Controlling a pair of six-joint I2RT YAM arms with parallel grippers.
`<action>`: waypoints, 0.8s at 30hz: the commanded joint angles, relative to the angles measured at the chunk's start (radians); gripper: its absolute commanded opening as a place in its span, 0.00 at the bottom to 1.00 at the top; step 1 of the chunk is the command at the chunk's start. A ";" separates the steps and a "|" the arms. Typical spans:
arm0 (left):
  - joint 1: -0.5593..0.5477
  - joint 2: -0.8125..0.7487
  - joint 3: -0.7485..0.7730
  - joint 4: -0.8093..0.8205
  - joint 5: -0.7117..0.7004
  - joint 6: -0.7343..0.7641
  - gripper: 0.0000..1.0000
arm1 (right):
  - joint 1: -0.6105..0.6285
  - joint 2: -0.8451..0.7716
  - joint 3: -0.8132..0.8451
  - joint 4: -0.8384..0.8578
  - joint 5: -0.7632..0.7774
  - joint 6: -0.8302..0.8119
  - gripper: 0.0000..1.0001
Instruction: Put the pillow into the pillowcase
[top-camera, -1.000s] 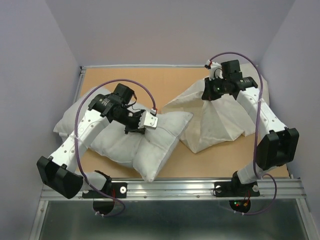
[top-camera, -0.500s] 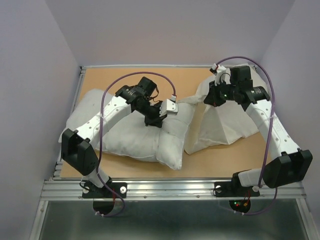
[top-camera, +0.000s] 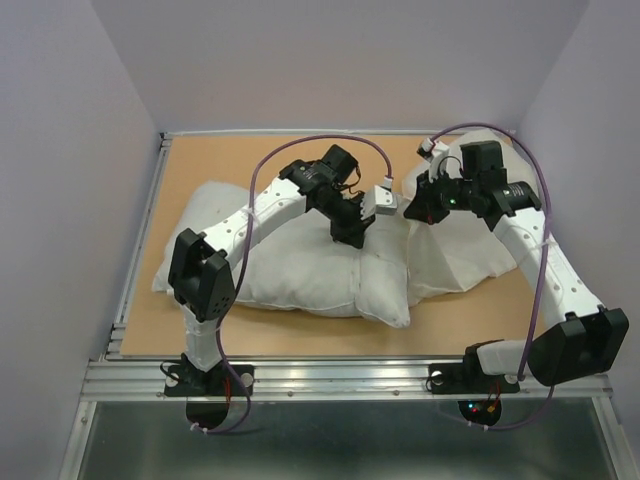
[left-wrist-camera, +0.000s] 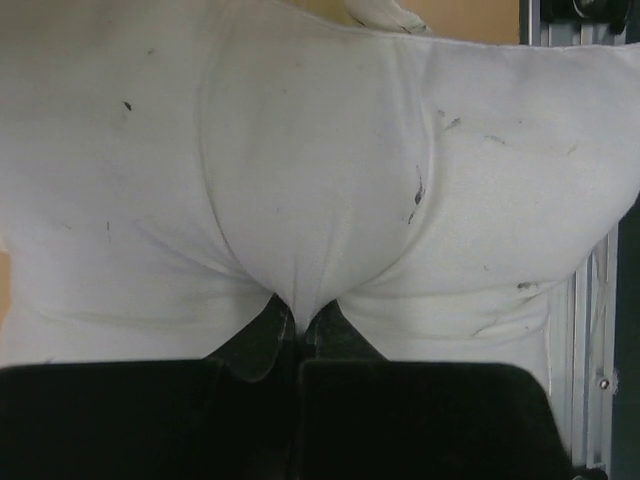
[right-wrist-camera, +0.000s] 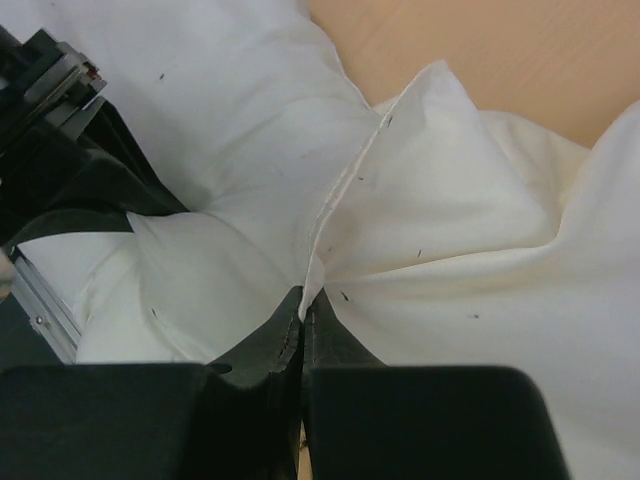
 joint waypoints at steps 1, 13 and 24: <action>0.068 0.001 0.123 0.195 0.041 -0.181 0.00 | -0.003 -0.050 -0.052 -0.036 -0.033 -0.036 0.01; 0.171 -0.079 -0.182 0.854 -0.432 -0.652 0.00 | -0.003 -0.024 -0.122 -0.053 0.130 -0.069 0.01; 0.222 -0.291 -0.201 0.514 0.042 -0.174 0.99 | -0.003 0.036 -0.105 -0.030 0.130 -0.053 0.00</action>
